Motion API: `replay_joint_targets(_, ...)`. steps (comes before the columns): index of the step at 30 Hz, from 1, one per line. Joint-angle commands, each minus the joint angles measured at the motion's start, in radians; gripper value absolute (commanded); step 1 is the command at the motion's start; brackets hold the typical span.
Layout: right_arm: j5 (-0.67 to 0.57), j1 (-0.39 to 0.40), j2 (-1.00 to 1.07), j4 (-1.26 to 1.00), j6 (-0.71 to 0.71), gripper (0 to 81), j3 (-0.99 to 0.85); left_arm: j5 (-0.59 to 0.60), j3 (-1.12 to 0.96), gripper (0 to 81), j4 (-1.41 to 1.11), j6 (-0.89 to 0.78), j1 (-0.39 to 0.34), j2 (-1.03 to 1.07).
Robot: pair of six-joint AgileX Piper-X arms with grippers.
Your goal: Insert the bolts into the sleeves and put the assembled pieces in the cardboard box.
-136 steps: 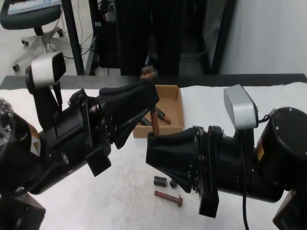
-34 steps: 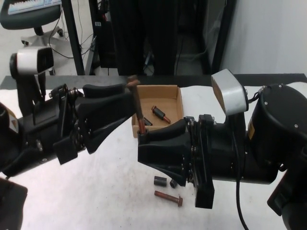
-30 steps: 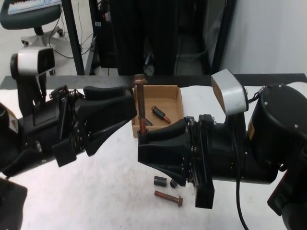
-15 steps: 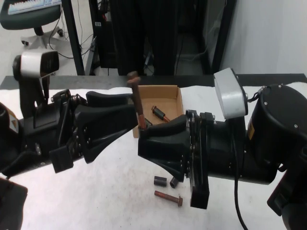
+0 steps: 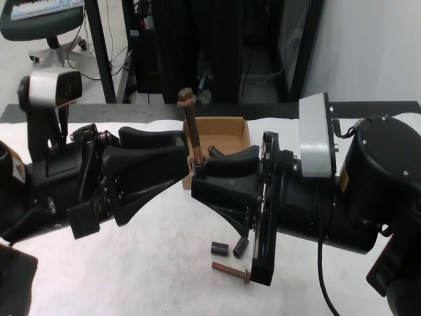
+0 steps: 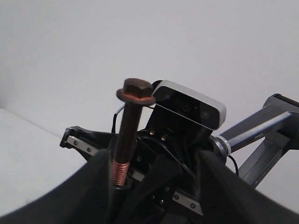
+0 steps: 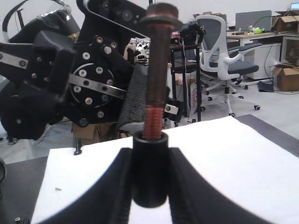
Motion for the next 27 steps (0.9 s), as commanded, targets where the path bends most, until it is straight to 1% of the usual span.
replay_joint_targets(1,0.019,-0.002,-0.005,-0.011,-0.027,0.8,-0.011,0.011,-0.011,50.9,-0.017,-0.002,0.003,-0.011)
replay_joint_targets(3,0.023,-0.002,-0.005,-0.011,-0.048,0.8,-0.011,0.011,-0.011,50.9,-0.017,0.005,0.003,-0.011)
replay_joint_targets(6,0.075,-0.002,-0.005,-0.011,-0.074,0.8,-0.011,0.011,-0.011,50.9,-0.017,0.011,0.003,-0.011)
replay_joint_targets(10,0.083,-0.002,-0.005,-0.011,-0.081,0.8,-0.011,0.011,-0.011,50.9,-0.017,0.011,0.003,-0.011)
replay_joint_targets(12,0.100,-0.002,-0.005,-0.013,-0.055,0.8,-0.011,0.011,-0.011,50.5,-0.017,0.011,0.006,-0.011)
replay_joint_targets(15,0.125,-0.021,-0.005,-0.013,-0.019,0.8,-0.011,0.029,-0.011,46.3,-0.017,0.011,0.033,-0.011)
replay_joint_targets(17,0.128,-0.043,-0.005,-0.013,-0.028,0.8,-0.011,0.045,-0.011,40.4,-0.017,0.011,0.064,-0.011)
replay_joint_targets(19,0.140,-0.074,-0.005,-0.013,-0.030,0.8,-0.011,0.055,-0.011,29.1,-0.017,0.011,0.111,-0.011)
replay_joint_targets(22,0.152,-0.132,-0.005,0.017,-0.030,0.8,-0.026,0.068,-0.011,0.2,-0.022,0.014,0.161,-0.011)
replay_joint_targets(24,0.154,-0.173,-0.005,0.110,-0.037,0.8,-0.065,0.081,-0.011,0.3,-0.038,0.031,0.190,-0.011)
replay_joint_targets(27,0.184,-0.215,0.002,0.311,-0.132,0.8,-0.152,0.081,-0.011,0.3,-0.047,0.058,0.215,-0.011)
